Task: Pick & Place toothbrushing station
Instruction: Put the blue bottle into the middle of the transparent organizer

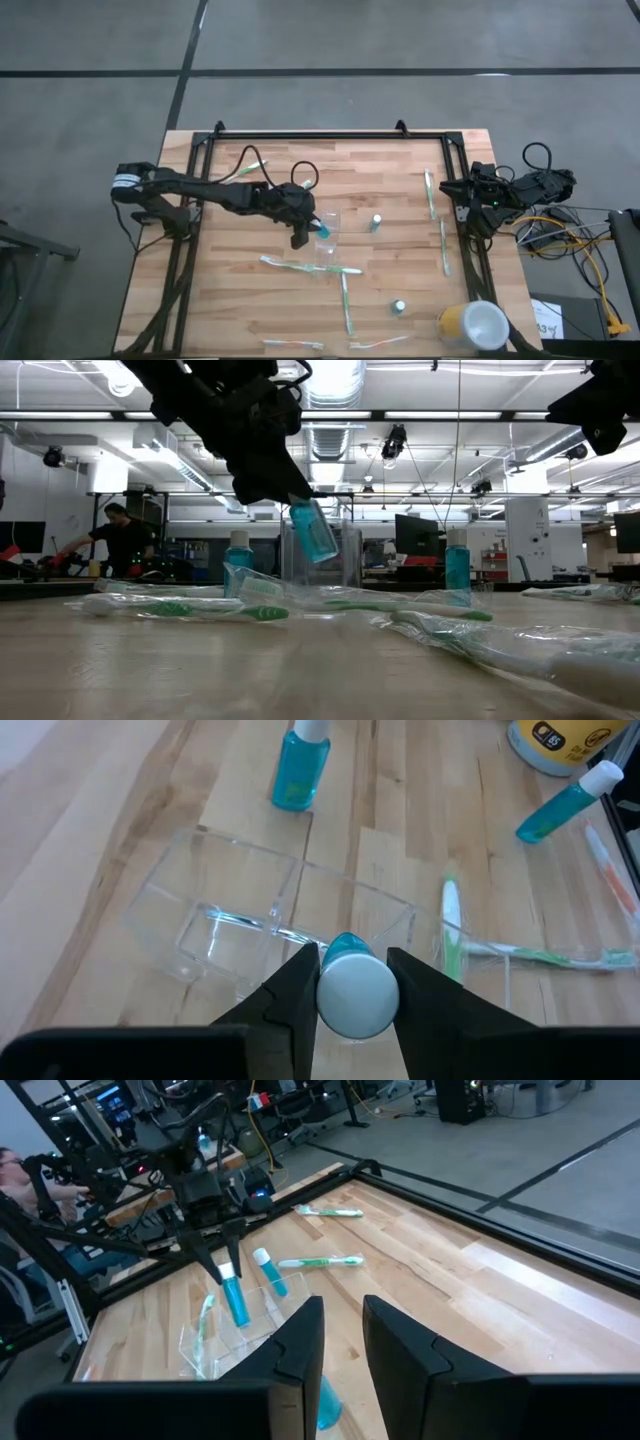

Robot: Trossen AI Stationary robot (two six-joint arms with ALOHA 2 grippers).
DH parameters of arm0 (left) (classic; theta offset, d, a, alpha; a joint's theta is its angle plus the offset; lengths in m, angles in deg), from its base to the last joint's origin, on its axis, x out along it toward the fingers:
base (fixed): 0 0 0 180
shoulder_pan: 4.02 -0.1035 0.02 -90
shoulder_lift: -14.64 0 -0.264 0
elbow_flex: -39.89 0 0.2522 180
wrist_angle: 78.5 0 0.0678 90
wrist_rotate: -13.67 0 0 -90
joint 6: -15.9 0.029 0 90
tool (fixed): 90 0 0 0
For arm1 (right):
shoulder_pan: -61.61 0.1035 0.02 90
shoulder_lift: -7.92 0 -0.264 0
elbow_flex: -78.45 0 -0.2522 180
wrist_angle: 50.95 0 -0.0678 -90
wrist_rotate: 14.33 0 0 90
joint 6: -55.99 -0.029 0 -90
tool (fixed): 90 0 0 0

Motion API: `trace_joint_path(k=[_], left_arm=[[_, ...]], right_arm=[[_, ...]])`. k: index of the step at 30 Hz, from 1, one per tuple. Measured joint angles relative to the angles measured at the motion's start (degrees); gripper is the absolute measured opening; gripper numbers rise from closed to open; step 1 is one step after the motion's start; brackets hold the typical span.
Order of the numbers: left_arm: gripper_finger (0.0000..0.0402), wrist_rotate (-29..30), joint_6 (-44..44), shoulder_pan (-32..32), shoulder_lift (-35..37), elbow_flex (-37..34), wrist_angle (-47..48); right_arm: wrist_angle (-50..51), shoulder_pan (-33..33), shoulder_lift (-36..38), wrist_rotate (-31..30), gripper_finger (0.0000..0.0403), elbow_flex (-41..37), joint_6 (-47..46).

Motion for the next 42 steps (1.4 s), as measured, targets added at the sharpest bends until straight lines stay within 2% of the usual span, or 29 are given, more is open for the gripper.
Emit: trace_joint_path(k=[12, 24, 30, 33, 38, 42], left_arm=[[0.0124, -2.64, -0.08, -0.02, 0.0, 0.0, 0.02], [0.0132, -3.38, -0.31, -0.02, 0.01, 0.0, -0.55], [0.0133, -3.33, -0.15, -0.08, 0.54, 0.82, -1.3], [0.0133, -1.34, -0.22, -0.13, 1.56, 1.51, -1.08], [0.0133, 3.38, -0.43, -0.17, 4.55, 2.57, 4.77], [0.0133, 8.02, -4.46, -0.18, 6.85, 2.97, 9.94]], right_arm=[[0.0, 0.0, 0.0, -0.01, 0.0082, -0.01, -0.02], [0.02, 0.0, -0.02, -0.01, 0.0068, 0.0, -0.01], [-0.01, 0.0, -0.02, 0.0, 0.0073, 0.0, -0.02], [0.01, 0.0, 0.01, -0.01, 0.0077, 0.02, -0.01], [-0.01, 0.0, -0.02, -0.02, 0.0079, 0.0, -0.02], [0.01, 0.0, -0.02, 0.0, 0.0072, 0.02, -0.01]])
